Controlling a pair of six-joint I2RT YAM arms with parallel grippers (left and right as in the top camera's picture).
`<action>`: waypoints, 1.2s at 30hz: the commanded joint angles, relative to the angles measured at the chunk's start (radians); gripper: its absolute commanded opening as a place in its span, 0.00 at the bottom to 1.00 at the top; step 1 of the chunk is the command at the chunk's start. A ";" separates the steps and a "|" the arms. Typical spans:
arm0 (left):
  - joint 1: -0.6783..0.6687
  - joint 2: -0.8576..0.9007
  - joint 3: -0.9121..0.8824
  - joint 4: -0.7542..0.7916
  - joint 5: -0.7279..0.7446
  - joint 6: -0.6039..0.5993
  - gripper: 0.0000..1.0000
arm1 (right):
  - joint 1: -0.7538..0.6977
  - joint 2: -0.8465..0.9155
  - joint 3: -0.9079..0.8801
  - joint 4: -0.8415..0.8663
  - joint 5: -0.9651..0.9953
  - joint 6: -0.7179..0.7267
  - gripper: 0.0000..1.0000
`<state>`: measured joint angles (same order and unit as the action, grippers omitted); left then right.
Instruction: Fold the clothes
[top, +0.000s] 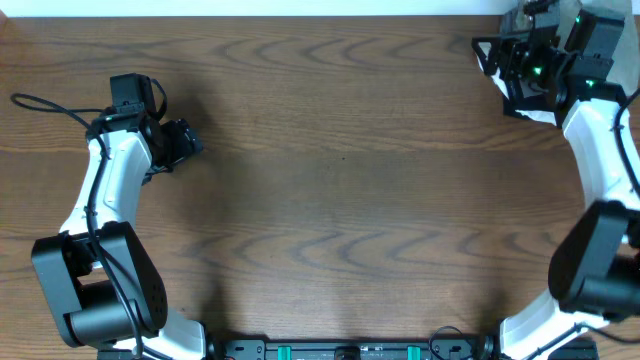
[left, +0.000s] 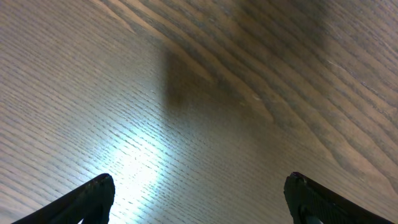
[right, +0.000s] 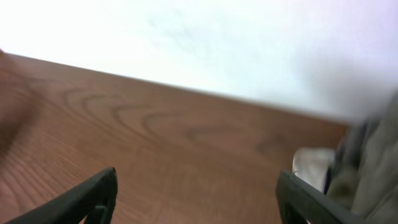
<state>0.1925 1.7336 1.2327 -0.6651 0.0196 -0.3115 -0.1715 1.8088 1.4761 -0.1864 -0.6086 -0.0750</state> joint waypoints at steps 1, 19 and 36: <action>-0.004 -0.006 0.002 0.000 -0.004 -0.005 0.88 | 0.015 -0.069 0.000 0.022 0.104 -0.058 0.83; -0.004 -0.006 0.002 -0.004 -0.004 -0.004 0.89 | -0.027 0.303 0.000 0.701 0.737 0.084 0.99; -0.004 -0.006 0.002 -0.003 -0.005 0.003 0.89 | -0.182 0.549 0.000 0.596 0.534 0.232 0.99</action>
<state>0.1925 1.7336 1.2327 -0.6655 0.0196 -0.3111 -0.3309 2.2848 1.4879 0.4568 -0.0566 0.1379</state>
